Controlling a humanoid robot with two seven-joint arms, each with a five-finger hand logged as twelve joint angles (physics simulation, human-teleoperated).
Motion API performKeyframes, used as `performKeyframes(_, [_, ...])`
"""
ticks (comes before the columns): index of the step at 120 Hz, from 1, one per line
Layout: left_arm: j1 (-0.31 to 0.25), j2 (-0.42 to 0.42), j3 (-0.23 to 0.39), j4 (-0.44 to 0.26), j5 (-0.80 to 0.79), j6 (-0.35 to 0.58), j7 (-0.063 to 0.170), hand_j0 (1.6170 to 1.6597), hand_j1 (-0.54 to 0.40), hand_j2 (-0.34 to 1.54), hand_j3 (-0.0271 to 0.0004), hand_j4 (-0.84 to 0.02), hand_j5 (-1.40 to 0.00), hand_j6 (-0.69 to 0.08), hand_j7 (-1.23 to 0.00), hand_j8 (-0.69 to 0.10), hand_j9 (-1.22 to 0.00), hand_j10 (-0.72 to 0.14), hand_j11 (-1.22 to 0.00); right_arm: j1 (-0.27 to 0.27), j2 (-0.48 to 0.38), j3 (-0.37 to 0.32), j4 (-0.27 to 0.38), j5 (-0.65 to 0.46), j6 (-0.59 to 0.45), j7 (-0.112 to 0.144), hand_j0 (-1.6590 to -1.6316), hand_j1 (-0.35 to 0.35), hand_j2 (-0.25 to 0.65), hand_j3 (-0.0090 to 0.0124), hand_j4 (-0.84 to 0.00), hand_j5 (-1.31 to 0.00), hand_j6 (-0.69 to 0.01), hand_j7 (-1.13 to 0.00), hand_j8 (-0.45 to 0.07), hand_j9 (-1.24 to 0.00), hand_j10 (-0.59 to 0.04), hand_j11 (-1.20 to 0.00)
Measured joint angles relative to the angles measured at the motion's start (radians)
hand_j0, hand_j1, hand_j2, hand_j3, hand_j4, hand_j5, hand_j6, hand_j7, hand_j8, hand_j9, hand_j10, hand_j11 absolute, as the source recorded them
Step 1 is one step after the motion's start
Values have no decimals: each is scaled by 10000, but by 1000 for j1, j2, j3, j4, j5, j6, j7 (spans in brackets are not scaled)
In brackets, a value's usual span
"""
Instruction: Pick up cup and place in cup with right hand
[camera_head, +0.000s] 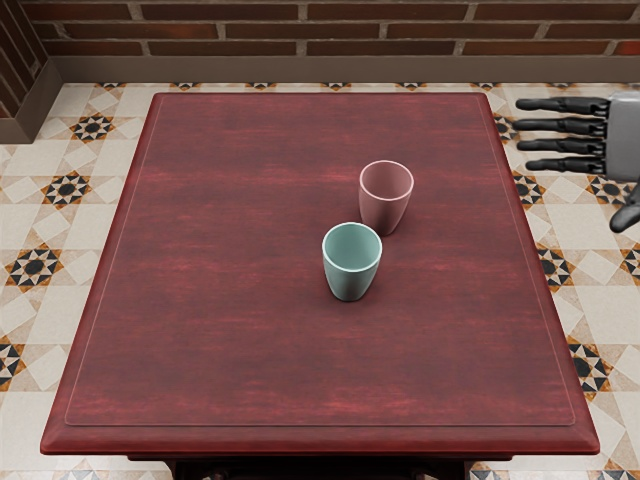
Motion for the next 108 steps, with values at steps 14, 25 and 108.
performKeyframes(14, [0, 0, 0, 0, 0, 0, 0, 16581, 3488, 2, -2, 1, -3, 1, -3, 1, -3, 1, -3, 2, 32, -8, -1, -6, 0, -1, -16580, -3491, -3, 0, 2, 6, 40, 0, 25, 5, 13, 5])
performKeyframes(25, [0, 0, 0, 0, 0, 0, 0, 16581, 3488, 2, -2, 1, -3, 1, -3, 1, -3, 1, -3, 83, 145, -4, -1, -122, 0, -4, -16580, -3491, -2, 0, 0, 5, 36, 0, 21, 5, 11, 5])
performKeyframes(108, [0, 0, 0, 0, 0, 0, 0, 16581, 3490, -1, 0, 0, 0, 0, 0, 0, 0, 0, 0, 357, 650, -185, 165, -827, -474, -186, -16581, -2247, -204, 0, -1055, -1353, -1061, -1351, -1056, -1352, -1050, -1352])
